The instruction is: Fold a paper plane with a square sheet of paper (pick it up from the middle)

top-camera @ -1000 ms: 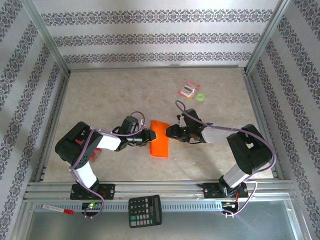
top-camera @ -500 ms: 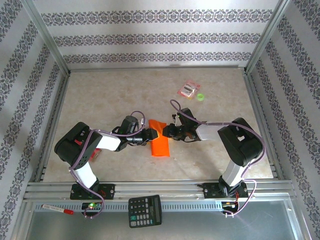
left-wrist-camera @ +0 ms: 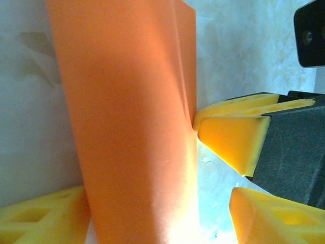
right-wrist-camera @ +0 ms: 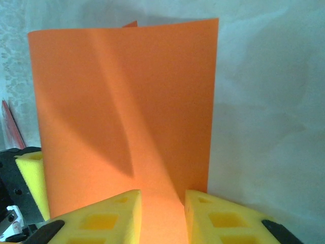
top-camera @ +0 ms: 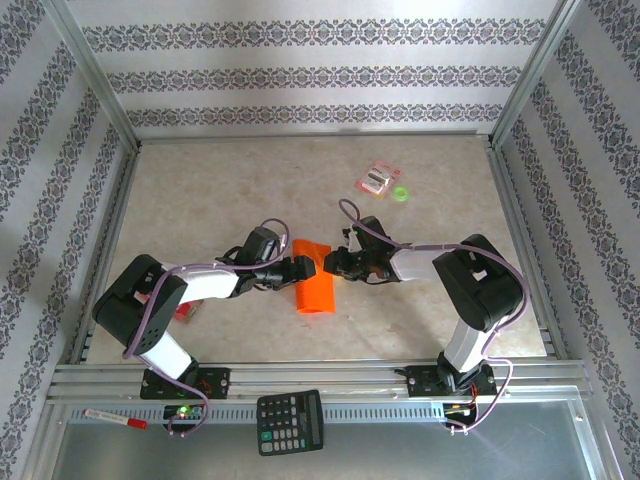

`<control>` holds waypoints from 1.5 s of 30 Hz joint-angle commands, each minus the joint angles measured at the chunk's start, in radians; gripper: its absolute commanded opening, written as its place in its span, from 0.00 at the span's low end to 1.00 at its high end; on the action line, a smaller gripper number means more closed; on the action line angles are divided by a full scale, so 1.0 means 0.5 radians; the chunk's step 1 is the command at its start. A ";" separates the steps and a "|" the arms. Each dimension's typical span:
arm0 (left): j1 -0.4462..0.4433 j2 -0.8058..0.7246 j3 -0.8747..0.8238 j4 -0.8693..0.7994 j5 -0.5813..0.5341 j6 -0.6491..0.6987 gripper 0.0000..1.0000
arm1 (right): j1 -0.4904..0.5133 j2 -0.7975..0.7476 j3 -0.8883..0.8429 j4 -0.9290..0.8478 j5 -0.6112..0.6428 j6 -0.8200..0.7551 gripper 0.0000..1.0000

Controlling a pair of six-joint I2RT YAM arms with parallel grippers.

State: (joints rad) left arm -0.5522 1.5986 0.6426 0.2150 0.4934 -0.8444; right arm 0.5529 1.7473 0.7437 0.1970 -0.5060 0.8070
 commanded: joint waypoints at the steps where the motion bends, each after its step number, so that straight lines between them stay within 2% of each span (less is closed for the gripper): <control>1: 0.003 -0.012 0.021 -0.403 -0.154 0.104 0.74 | 0.036 0.045 -0.002 0.086 -0.013 0.043 0.28; 10: -0.053 -0.107 0.127 -0.712 -0.365 0.168 0.77 | 0.081 0.079 0.001 0.149 -0.001 0.086 0.26; 29: -0.106 0.091 0.293 -0.591 -0.252 0.198 0.44 | 0.122 0.129 0.101 0.223 -0.037 0.140 0.25; 35: -0.104 0.078 0.292 -0.525 -0.134 0.261 0.34 | -0.002 -0.057 0.035 0.098 -0.068 0.027 0.29; 41: -0.102 0.126 0.292 -0.384 0.091 0.256 0.30 | -0.182 -0.357 -0.066 -0.190 -0.046 -0.204 0.36; 45: -0.098 0.150 0.292 -0.364 0.091 0.237 0.29 | -0.228 -0.505 -0.094 -0.382 0.043 -0.344 0.39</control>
State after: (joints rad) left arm -0.5957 1.6588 0.7750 -0.0078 0.5030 -0.7364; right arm 0.4423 1.5318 0.7162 0.1173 -0.5098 0.7216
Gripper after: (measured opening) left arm 0.293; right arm 0.390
